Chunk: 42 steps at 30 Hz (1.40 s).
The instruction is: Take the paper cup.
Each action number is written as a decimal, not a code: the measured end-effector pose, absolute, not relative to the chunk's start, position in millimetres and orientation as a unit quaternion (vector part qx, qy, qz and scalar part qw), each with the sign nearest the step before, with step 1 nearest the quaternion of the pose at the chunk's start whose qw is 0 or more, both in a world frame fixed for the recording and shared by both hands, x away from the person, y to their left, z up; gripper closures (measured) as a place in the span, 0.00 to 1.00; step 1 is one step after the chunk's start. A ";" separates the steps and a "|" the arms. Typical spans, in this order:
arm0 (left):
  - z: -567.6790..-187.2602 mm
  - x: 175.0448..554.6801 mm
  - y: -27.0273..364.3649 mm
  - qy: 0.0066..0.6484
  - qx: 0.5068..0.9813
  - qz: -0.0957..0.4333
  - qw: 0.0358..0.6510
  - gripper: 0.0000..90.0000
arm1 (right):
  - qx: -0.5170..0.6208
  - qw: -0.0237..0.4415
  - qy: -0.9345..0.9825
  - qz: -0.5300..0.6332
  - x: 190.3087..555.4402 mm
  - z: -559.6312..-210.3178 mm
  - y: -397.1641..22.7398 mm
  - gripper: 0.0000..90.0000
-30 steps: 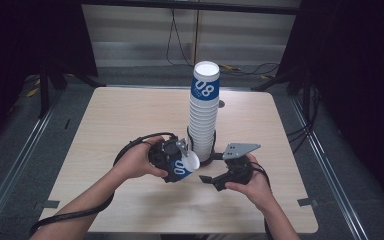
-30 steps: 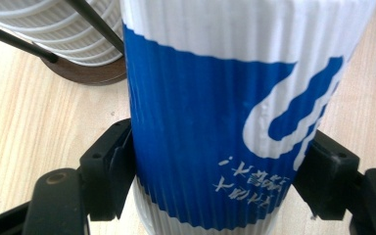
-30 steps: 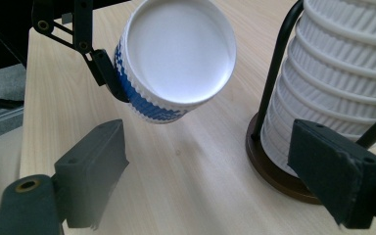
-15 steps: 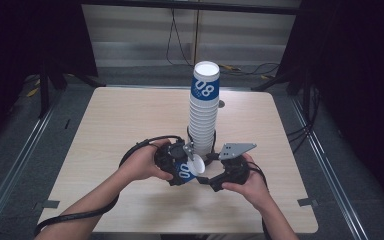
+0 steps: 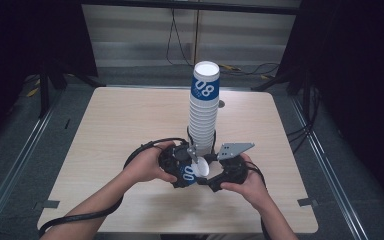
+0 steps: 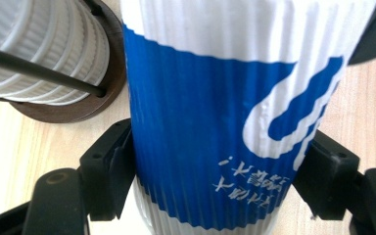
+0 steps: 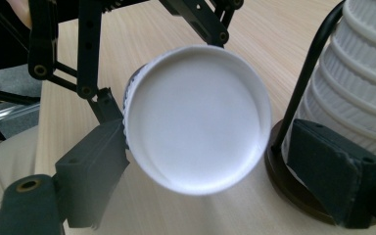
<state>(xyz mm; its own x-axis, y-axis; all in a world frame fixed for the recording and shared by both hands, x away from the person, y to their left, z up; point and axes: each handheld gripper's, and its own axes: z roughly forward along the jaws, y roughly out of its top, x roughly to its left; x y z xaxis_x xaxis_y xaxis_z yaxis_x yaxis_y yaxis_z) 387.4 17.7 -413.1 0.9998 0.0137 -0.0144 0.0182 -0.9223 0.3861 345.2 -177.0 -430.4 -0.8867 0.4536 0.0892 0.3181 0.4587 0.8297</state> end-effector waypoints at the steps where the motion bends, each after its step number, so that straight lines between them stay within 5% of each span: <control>1: -413.2 387.0 17.0 0.006 0.981 -0.005 0.195 0.28 | 0.226 0.071 0.851 0.469 344.9 -430.4 -176.5 0.18; 17: -413.2 384.1 12.9 -0.007 0.980 0.001 0.197 0.28 | 0.204 0.057 0.853 0.476 345.3 -429.9 -173.1 0.29; 42: -409.9 389.5 31.0 0.005 0.963 -0.004 0.268 0.20 | 0.199 0.058 0.842 0.498 345.9 -425.8 -178.4 0.31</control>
<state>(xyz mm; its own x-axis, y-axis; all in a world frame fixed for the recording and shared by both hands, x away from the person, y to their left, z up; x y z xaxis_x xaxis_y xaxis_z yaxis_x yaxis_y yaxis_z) 389.5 31.0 -409.9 0.9999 0.0068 -0.0108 0.0115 -0.8565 0.5161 345.9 -178.4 -425.8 -0.9140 0.3932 0.1002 0.2773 0.4250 0.8616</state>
